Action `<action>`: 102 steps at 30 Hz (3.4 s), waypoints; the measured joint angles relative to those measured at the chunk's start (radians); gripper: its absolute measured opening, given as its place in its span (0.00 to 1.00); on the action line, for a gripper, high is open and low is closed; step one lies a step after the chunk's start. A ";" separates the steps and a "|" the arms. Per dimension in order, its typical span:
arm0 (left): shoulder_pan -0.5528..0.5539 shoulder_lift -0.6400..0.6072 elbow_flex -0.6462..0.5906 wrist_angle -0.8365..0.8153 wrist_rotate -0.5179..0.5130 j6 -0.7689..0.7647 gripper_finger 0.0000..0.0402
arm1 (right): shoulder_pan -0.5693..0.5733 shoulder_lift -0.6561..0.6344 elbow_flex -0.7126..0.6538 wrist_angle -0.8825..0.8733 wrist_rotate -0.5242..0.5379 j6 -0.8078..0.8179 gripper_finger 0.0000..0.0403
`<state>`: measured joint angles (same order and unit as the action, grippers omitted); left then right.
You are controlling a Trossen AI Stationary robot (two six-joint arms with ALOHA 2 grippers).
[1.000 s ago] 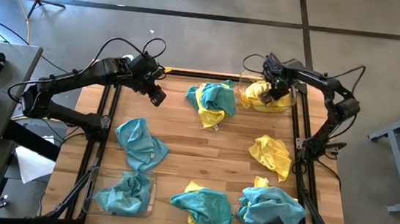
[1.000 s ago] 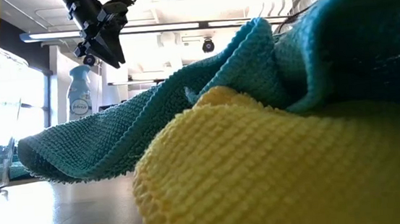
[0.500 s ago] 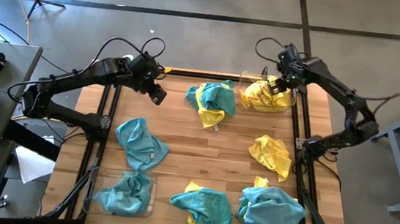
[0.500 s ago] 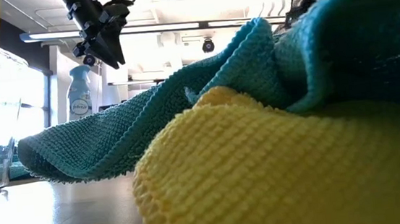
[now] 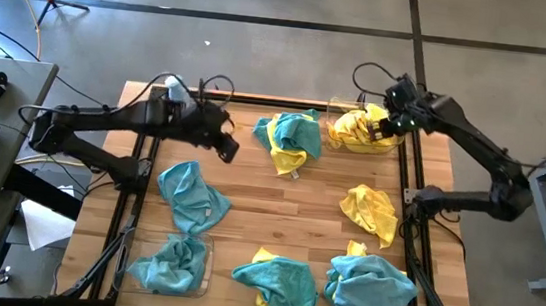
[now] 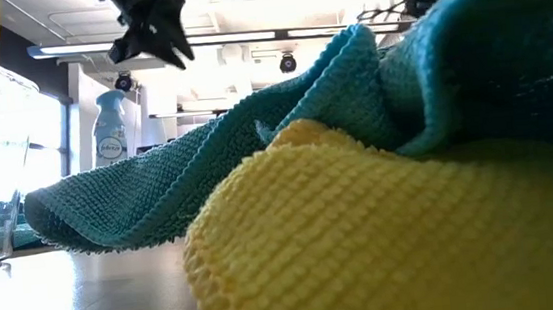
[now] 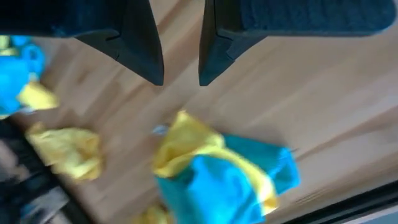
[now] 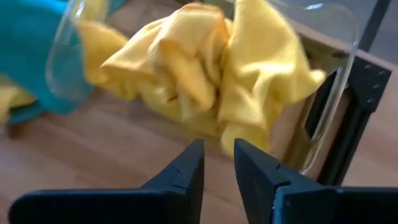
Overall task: Sort microfiber towel by color & place in baskets
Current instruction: Put the blue microfiber towel into the bottom transparent bin
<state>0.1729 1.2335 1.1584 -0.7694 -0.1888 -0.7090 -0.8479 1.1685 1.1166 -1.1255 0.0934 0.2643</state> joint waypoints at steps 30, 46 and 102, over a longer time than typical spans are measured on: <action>-0.455 0.761 0.945 -0.433 -0.125 0.131 0.12 | 0.542 -0.502 -0.211 -0.135 0.026 0.471 0.00; -0.482 0.955 0.966 -0.210 -0.027 0.254 0.25 | 0.602 -0.502 -0.211 -0.136 0.027 0.521 0.00; -0.728 0.854 1.154 -0.427 -0.164 0.141 0.00 | 0.602 -0.502 -0.252 -0.046 0.058 0.232 0.00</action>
<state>-0.5548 2.0877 2.3123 -1.1967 -0.3528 -0.5678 -0.2462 0.6666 0.8647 -1.1718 0.1518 0.4965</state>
